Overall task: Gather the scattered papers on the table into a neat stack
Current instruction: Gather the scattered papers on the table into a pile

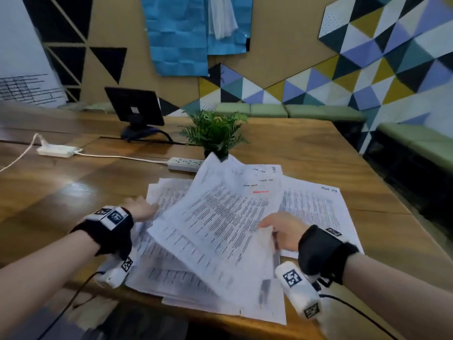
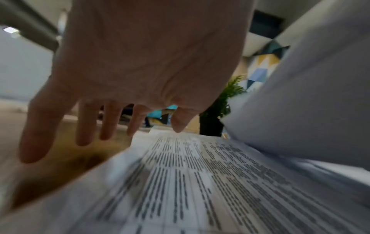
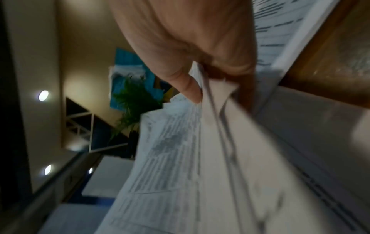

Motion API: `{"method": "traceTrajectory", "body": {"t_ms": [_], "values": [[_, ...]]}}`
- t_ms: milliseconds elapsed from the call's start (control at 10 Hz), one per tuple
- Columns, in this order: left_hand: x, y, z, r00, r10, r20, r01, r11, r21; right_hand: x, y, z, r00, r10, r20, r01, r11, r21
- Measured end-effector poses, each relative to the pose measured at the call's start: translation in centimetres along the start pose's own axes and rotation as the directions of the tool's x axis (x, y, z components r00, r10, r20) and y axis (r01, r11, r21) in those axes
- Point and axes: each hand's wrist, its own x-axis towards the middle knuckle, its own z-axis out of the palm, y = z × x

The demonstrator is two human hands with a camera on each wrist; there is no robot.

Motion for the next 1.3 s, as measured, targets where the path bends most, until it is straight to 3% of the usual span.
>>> {"method": "traceTrajectory", "body": {"t_ms": [100, 300, 400, 600, 700, 800, 900, 1000, 1100, 1200, 1300], "values": [[1.2, -0.8, 0.6, 0.994, -0.081, 0.072, 0.087, 0.992, -0.087, -0.2, -0.6, 1.4, 0.997, 0.067, 0.047, -0.068, 0.997, 0.022], [0.9, 1.4, 0.9, 0.977, 0.034, 0.209, 0.038, 0.942, -0.333, -1.1, -1.2, 2.9, 0.997, 0.025, 0.068, -0.024, 1.000, -0.006], [-0.5, 2.6, 1.6, 0.973, 0.054, 0.224, 0.033, 0.930, -0.366, -0.6, -0.8, 3.5, 0.997, -0.027, 0.077, 0.031, 0.998, -0.054], [-2.2, 3.9, 2.3, 0.999, 0.002, -0.034, -0.013, 0.939, -0.342, -0.9, -0.8, 5.0, 0.994, -0.107, 0.019, 0.109, 0.974, -0.200], [-3.0, 4.2, 1.8, 0.999, 0.042, -0.018, -0.046, 0.900, -0.434, -1.4, -0.6, 4.4, 0.995, -0.098, -0.024, 0.093, 0.984, -0.153], [-3.9, 4.8, 1.5, 0.996, 0.064, -0.066, -0.086, 0.901, -0.426, -1.2, -0.2, 2.0, 0.993, -0.104, -0.051, 0.092, 0.974, -0.207], [-4.9, 5.9, 1.9, 0.977, 0.174, -0.123, -0.204, 0.927, -0.315, -2.6, 0.1, -2.5, 0.968, -0.192, -0.161, 0.135, 0.941, -0.310], [-5.3, 7.2, 3.1, 0.963, 0.269, 0.013, -0.260, 0.943, -0.209, -2.4, 0.9, -7.8, 0.933, -0.259, -0.248, 0.136, 0.895, -0.424], [-4.9, 7.7, 3.8, 0.956, 0.193, 0.222, -0.181, 0.981, -0.074, -2.9, 1.2, -11.6, 0.905, -0.218, -0.365, 0.004, 0.863, -0.506], [-5.0, 8.4, 3.7, 0.940, 0.197, 0.278, -0.168, 0.978, -0.124, -2.6, 1.9, -14.1, 0.861, -0.135, -0.490, -0.179, 0.822, -0.541], [-5.0, 9.4, 3.9, 0.953, 0.170, 0.250, -0.073, 0.932, -0.355, -2.6, 2.0, -14.5, 0.837, -0.079, -0.542, -0.285, 0.781, -0.555]]}}
